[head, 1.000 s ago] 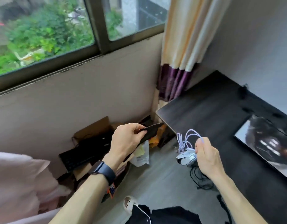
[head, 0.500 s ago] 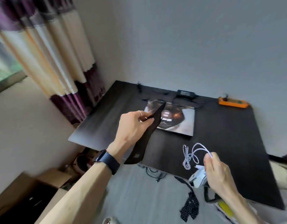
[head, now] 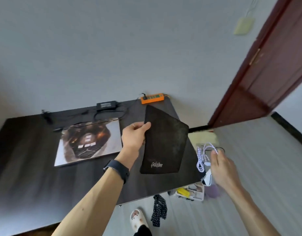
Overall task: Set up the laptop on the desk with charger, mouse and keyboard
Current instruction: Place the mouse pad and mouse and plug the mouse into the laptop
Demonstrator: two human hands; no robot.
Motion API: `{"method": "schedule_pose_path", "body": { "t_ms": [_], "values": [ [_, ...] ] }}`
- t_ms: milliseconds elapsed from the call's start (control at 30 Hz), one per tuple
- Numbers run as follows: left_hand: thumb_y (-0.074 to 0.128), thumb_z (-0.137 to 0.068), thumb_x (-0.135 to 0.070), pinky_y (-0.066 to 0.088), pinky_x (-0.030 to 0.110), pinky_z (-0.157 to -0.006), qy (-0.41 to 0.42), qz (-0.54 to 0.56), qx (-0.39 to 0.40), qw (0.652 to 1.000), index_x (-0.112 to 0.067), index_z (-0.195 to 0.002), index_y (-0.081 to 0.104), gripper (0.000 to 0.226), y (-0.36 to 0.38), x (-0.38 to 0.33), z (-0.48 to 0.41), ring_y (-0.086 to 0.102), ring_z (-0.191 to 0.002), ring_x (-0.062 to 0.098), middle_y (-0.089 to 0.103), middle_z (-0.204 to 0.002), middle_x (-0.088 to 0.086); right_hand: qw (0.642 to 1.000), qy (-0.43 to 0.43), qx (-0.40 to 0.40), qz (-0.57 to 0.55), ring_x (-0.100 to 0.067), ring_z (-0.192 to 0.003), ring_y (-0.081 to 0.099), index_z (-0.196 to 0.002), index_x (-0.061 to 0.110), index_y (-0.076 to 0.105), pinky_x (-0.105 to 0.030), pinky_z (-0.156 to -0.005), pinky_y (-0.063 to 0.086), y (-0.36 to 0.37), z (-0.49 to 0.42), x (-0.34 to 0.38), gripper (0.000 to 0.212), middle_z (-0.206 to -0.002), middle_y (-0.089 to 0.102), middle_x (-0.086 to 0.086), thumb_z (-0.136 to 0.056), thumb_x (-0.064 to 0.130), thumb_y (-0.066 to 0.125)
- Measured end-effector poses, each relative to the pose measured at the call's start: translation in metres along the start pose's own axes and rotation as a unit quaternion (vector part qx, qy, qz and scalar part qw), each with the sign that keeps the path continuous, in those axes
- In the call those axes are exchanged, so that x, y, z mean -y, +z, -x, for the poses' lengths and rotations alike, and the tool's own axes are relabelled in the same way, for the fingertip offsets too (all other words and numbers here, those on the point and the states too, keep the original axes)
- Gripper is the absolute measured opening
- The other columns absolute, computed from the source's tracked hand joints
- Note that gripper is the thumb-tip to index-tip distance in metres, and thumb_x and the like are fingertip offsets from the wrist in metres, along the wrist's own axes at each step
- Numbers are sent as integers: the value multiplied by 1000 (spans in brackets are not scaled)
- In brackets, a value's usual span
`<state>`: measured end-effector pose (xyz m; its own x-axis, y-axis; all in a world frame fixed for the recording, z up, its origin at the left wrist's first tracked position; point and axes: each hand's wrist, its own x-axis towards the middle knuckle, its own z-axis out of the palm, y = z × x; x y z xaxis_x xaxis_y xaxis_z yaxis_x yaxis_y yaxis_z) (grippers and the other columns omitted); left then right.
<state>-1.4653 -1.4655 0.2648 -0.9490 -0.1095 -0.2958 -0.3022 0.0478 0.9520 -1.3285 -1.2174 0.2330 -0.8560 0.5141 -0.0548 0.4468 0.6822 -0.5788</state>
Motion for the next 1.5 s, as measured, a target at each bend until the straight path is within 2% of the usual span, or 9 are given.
{"method": "schedule_pose_path", "body": {
  "t_ms": [167, 333, 467, 567, 767, 967, 1200, 1400, 1500],
  "values": [
    [77, -84, -33, 48, 26, -55, -95, -80, -18, 992, -19, -92, 69, 17, -4, 86, -52, 55, -50, 16, 58, -51, -4, 998, 19, 24, 60, -50, -96, 61, -88, 8, 40, -40, -67, 23, 22, -41, -8, 22, -100, 66, -35, -107, 18, 37],
    [71, -83, -39, 52, 35, -95, -211, -216, -38, 953, -18, -112, 73, 36, -33, 185, -96, 69, -101, 30, 75, -103, 7, 991, 27, 72, 106, -43, -95, 62, -86, 9, 41, -39, -66, 26, 65, -69, 4, 23, -95, 67, -26, -107, 19, 37],
    [65, -91, -25, 46, 33, -96, -228, -285, -19, 931, -12, -120, 68, 32, -45, 205, -120, 61, -116, 34, 70, -119, 13, 986, 38, 111, 114, -41, -87, 61, -86, 10, 44, -44, -71, 43, 104, -88, 18, 30, -82, 62, -14, -107, 28, 33],
    [61, -91, -20, 45, 35, -96, -246, -324, 8, 914, -11, -123, 64, 33, -48, 216, -133, 58, -118, 36, 67, -122, 15, 976, 18, 166, 142, -41, -90, 61, -89, 11, 42, -39, -68, 35, 130, -104, 25, 28, -82, 56, -9, -108, 28, 30],
    [63, -85, -25, 45, 46, -97, -73, -454, -14, 888, -16, -135, 49, 53, -13, 217, -118, 46, -122, 37, 48, -134, 12, 946, 12, 297, 126, -44, -103, 60, -103, 0, 51, -42, -76, 39, 171, -150, 50, 32, -104, 62, -23, -108, 21, 27],
    [67, -78, -45, 41, 34, -107, -74, -347, 216, 910, -30, -138, 49, 65, 72, 198, -99, 44, -130, 14, 51, -137, -7, 941, 31, 331, 66, -37, -98, 55, -77, 14, 43, -38, -78, 35, 196, -190, 51, 36, -93, 57, -12, -106, 27, 27],
    [69, -80, -51, 52, 31, -90, -164, -295, 143, 930, -28, -122, 61, 48, 121, 197, -86, 64, -102, 12, 69, -110, -10, 928, 41, 371, -15, -21, -75, 60, -81, 13, 54, -44, -83, 50, 196, -212, 24, 35, -83, 65, -2, -100, 36, 35],
    [72, -81, -48, 50, 26, -91, -218, -270, 135, 928, -24, -126, 62, 52, 95, 206, -81, 64, -104, 9, 70, -110, -9, 928, -5, 370, -37, -13, -93, 69, -99, 26, 65, -28, -81, 51, 188, -226, -14, 18, -95, 73, 8, -94, 42, 57],
    [71, -84, -44, 50, 26, -91, -259, -266, 152, 916, -23, -123, 63, 45, 70, 211, -73, 65, -103, 11, 70, -109, -7, 941, 49, 295, -161, -17, -88, 73, -87, 27, 66, -47, -92, 56, 183, -241, -24, 22, -81, 75, 6, -98, 40, 52]
  ]
}}
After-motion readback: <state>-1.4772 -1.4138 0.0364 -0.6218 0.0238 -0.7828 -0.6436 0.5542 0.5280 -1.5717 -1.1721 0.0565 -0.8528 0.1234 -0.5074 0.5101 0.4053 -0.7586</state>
